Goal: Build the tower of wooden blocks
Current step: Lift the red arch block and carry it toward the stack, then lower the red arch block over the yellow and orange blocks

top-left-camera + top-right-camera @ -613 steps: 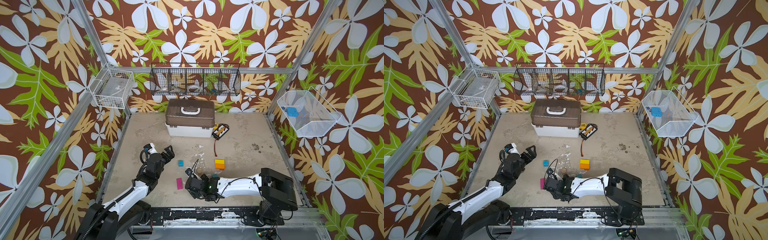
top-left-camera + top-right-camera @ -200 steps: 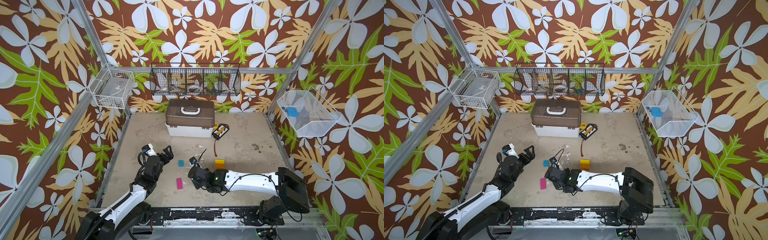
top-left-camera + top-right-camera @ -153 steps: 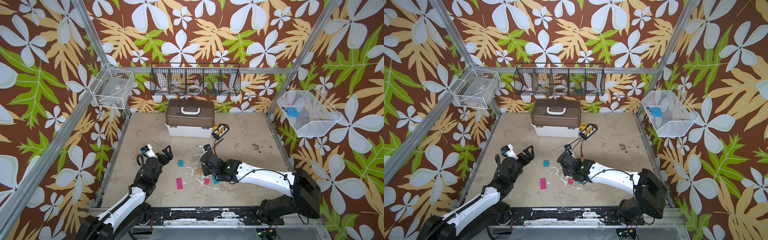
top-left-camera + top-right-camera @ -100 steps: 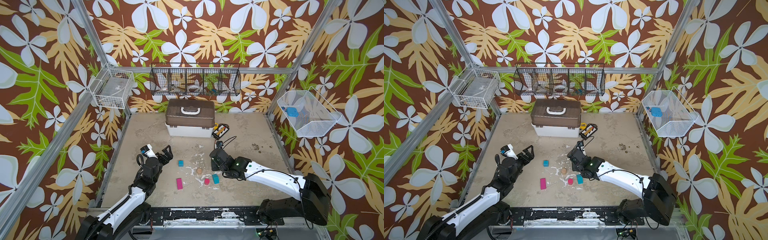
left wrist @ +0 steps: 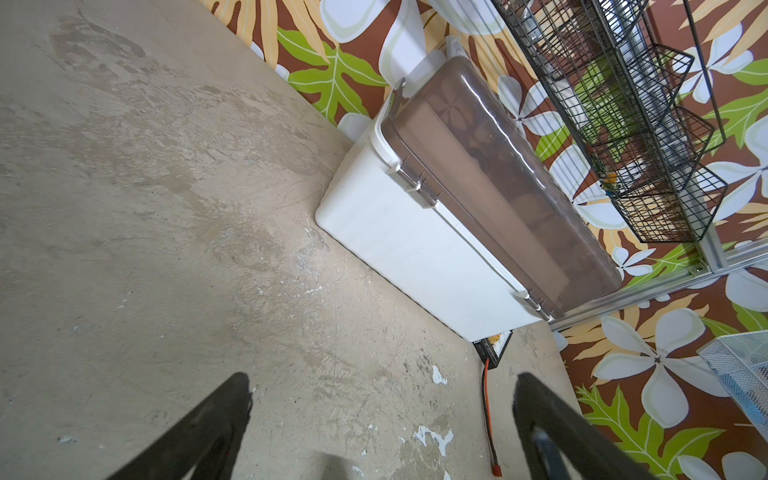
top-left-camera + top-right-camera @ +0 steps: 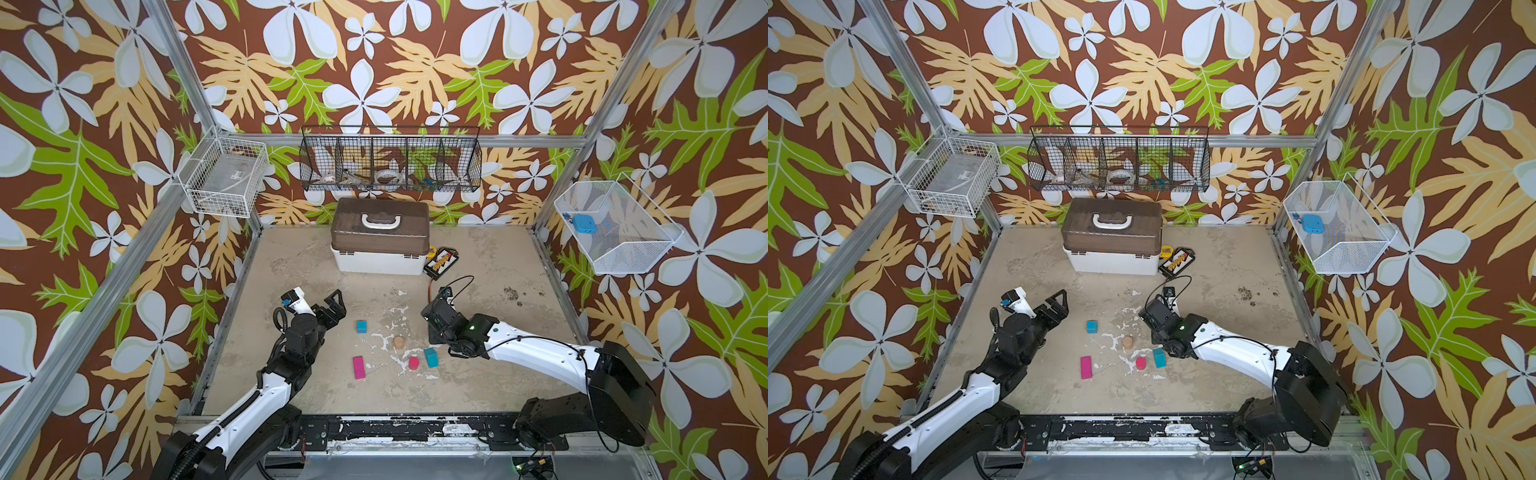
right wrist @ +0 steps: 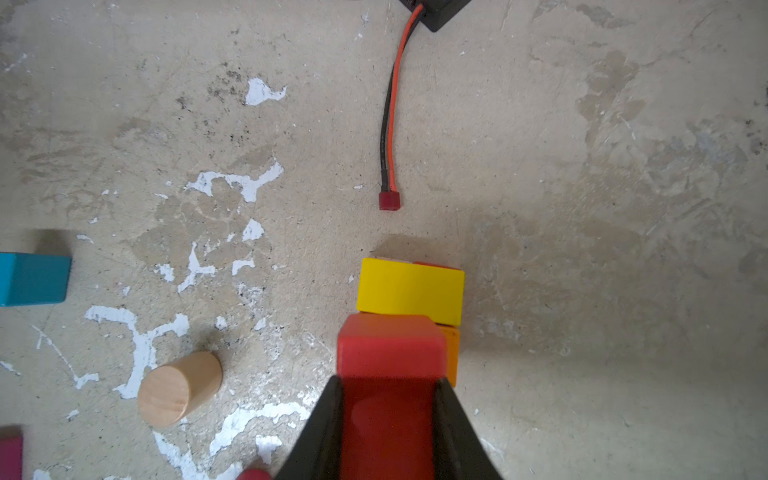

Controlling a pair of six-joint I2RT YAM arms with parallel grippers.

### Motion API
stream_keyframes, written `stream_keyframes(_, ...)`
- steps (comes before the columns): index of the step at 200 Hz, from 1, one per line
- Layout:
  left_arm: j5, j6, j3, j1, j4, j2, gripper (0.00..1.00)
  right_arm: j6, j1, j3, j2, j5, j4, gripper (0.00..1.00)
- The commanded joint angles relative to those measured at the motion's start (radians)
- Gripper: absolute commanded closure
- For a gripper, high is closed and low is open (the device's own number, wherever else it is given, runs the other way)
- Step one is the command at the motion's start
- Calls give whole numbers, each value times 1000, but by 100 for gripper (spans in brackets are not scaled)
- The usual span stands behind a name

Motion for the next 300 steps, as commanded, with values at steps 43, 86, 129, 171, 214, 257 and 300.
stream_keyframes(43, 5, 0, 7, 2, 9, 6, 0, -39, -47, -10, 65, -33, 37, 90)
stream_keyframes(86, 11, -5, 8, 2, 13, 18, 0, -49, -52, 10, 79, -21, 30, 89)
stream_keyframes(129, 9, -3, 11, 2, 10, 18, 0, -51, -75, 22, 106, -42, 35, 89)
stream_keyframes(171, 12, -6, 10, 1, 13, 18, 0, -51, -90, 23, 117, -48, 40, 89)
stream_keyframes(214, 14, -6, 10, 2, 13, 23, 0, -45, -93, 22, 116, -56, 45, 89)
stream_keyframes(257, 16, -6, 10, 2, 13, 23, 0, -38, -103, 22, 118, -67, 49, 89)
stream_keyframes(300, 17, -6, 11, 2, 12, 23, 0, -27, -115, 14, 118, -96, 71, 89)
